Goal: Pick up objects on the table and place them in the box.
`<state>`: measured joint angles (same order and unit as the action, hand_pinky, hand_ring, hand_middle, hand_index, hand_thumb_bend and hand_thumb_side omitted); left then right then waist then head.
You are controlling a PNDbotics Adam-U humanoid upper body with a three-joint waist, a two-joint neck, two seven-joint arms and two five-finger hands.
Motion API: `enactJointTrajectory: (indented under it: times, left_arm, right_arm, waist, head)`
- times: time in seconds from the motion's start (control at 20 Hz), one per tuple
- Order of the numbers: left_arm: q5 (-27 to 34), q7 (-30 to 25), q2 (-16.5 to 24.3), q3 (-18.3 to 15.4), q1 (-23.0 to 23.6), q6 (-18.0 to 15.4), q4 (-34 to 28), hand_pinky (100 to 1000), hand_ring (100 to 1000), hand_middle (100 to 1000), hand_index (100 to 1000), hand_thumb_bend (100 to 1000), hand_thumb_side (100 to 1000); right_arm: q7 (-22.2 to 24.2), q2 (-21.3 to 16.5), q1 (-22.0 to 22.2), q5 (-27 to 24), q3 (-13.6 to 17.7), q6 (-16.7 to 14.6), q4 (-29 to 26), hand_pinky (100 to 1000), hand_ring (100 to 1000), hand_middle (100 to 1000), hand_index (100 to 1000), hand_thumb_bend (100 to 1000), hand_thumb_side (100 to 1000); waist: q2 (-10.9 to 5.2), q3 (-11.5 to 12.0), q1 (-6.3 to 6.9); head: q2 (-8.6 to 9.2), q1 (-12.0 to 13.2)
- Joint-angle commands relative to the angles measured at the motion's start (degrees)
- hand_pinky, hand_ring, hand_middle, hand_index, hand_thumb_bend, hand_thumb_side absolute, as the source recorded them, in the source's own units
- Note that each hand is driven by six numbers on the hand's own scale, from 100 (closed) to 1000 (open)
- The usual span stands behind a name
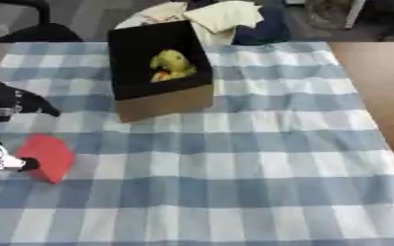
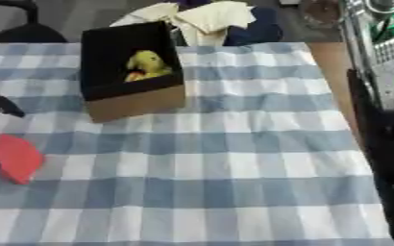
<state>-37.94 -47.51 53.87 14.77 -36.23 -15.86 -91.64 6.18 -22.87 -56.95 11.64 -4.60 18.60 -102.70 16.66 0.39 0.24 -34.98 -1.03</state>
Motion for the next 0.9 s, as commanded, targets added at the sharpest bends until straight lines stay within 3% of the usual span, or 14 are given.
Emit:
enactJointTrajectory:
  times: [0.05, 0.65, 0.9]
  left_arm:
    - [-1.5, -4.5, 1.1, 0.2, -0.9, -4.8, 0.9, 818, 921, 893, 987, 487, 643]
    - [-4.5, -4.5, 1.0, 1.2, -0.8, -6.3, 2.2, 831, 930, 905, 994, 539, 665]
    - [-5.3, -4.5, 0.6, 1.4, -0.4, -7.0, 2.8, 821, 914, 865, 967, 485, 604]
  right_arm:
    - [0.1, -0.3, -0.8, -0.4, 0.5, 0.3, -1.1, 941, 901, 806, 963, 177, 1000]
    - [1.1, 0.2, -0.5, -0.5, 0.5, 0.5, -1.0, 943, 901, 805, 965, 173, 1000]
    - [1.3, 0.2, -0.2, -0.8, 0.8, 0.4, -1.0, 944, 901, 805, 965, 174, 1000]
  waist:
    - [-0.95, 0.0, 0.27]
    - [-0.8, -0.2, 0.29]
    - [-0.71, -0.3, 0.24]
  head:
    - [0.72, 0.3]
    - [1.05, 0.6]
    - [1.3, 0.5]
